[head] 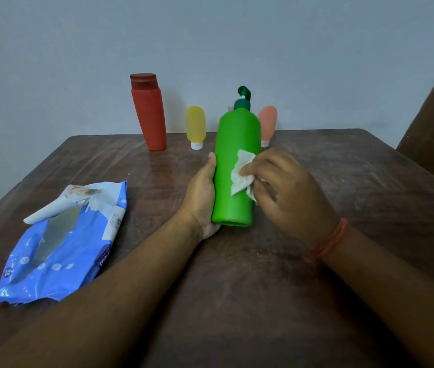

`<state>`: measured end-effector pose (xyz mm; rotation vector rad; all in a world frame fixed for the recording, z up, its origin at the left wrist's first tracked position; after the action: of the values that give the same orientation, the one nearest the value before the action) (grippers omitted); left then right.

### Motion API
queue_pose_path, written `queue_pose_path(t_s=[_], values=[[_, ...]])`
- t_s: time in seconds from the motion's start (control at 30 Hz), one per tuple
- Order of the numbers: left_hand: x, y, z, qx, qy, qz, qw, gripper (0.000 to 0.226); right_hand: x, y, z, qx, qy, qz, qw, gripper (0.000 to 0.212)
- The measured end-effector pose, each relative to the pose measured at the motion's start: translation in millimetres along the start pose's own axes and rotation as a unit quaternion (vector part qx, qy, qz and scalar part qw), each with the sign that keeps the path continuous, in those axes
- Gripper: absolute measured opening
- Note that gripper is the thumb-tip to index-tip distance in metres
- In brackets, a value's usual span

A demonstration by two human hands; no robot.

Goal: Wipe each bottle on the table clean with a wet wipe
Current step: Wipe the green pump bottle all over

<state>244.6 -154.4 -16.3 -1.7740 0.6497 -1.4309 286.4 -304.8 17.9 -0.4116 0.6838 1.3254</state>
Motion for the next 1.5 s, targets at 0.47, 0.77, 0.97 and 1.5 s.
queue_pose_path(t_s=[0.47, 0.77, 0.97, 1.5], values=[[-8.3, -6.4, 3.5, 0.029, 0.017, -0.066, 0.997, 0.075, 4.0, 10.3, -11.5, 0.003, -0.008, 0.088, 0.996, 0.016], [-5.7, -10.3, -1.7, 0.029, 0.041, -0.054, 0.997, 0.069, 6.6, 3.2, -18.3, 0.003, -0.011, 0.137, 0.991, 0.017], [0.8, -3.8, -5.1, -0.03, 0.066, 0.036, 0.997, 0.063, 4.2, -20.8, -7.9, 0.104, -0.145, 0.059, 0.982, 0.025], [8.3, -0.9, -12.2, -0.105, 0.105, 0.127, 0.981, 0.063, -6.8, -47.8, -4.3, 0.218, -0.221, 0.03, 0.95, 0.023]])
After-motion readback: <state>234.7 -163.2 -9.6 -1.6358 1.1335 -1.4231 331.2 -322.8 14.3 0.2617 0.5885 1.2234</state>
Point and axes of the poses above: each hand's wrist, its own z-axis towards the middle knuckle, its own x-axis out of the palm, y = z × x, the point moved 1 cm from there along z, towards the middle knuckle
